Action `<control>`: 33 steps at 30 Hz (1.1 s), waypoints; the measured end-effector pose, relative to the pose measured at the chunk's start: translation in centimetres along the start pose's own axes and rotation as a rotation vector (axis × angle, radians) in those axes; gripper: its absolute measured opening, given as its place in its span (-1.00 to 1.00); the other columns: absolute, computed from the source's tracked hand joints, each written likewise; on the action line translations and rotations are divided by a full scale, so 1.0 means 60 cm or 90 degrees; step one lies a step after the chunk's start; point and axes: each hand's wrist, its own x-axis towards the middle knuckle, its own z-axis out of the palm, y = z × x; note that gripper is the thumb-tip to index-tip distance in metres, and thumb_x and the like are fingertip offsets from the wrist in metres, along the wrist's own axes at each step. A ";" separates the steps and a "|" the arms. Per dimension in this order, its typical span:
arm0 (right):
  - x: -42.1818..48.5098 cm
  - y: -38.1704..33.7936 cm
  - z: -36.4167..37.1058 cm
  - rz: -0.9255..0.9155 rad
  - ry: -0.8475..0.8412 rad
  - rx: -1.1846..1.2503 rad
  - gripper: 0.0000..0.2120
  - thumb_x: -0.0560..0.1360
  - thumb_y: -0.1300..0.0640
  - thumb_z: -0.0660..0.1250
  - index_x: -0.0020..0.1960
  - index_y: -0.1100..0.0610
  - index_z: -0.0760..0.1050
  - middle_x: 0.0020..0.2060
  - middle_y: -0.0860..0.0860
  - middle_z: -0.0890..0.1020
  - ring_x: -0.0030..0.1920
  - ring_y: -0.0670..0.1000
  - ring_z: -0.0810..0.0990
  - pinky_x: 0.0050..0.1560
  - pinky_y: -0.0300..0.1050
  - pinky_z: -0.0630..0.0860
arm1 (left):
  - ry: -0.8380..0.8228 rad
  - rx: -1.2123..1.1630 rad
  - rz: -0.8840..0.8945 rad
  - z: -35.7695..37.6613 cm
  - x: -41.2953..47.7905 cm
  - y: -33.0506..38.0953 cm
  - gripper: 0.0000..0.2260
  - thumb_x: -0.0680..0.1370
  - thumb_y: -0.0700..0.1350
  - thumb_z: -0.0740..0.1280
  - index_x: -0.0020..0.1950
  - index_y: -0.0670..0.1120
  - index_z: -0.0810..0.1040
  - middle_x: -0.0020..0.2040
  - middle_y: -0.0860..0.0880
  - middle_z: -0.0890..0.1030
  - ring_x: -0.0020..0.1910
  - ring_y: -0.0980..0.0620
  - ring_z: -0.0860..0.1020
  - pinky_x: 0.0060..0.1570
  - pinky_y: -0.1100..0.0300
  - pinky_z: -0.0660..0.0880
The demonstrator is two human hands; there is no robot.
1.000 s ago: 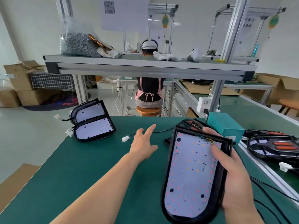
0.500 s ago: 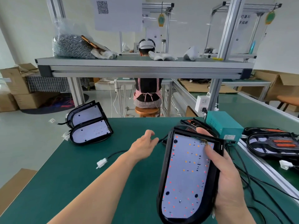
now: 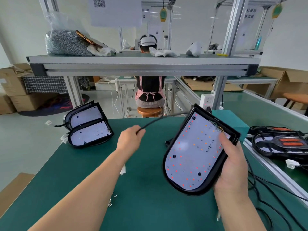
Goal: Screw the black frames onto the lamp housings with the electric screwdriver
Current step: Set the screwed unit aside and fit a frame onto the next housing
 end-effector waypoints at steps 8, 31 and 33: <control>0.015 0.060 0.007 0.090 -0.013 -0.079 -0.88 0.59 0.26 0.32 -0.07 0.13 0.59 -0.15 0.09 0.72 -0.16 0.09 0.68 -0.08 0.00 0.61 | -0.203 -0.780 -0.192 -0.011 -0.069 0.109 -0.79 0.71 -0.16 0.15 -0.01 -0.16 0.54 -0.27 -0.15 0.56 -0.33 -0.07 0.51 -0.27 0.10 0.50; 0.100 0.179 -0.043 -0.044 -0.097 -0.868 -0.73 0.56 0.05 0.38 0.21 0.10 0.48 0.18 0.04 0.43 0.22 0.06 0.43 0.29 -0.01 0.39 | -0.028 -0.187 -0.227 0.084 -0.169 -0.029 -0.76 0.55 -0.10 0.31 -0.27 -0.06 0.33 -0.36 0.03 0.39 -0.39 -0.01 0.33 -0.37 0.13 0.21; 0.133 0.162 -0.055 -0.051 -0.072 -0.999 -0.72 0.59 0.08 0.34 0.28 0.12 0.47 0.25 0.11 0.44 0.25 0.15 0.42 0.28 0.06 0.40 | -0.022 -0.221 -0.249 0.087 -0.164 -0.031 -0.77 0.52 -0.12 0.33 -0.29 -0.07 0.34 -0.39 0.03 0.39 -0.40 -0.03 0.32 -0.36 0.13 0.22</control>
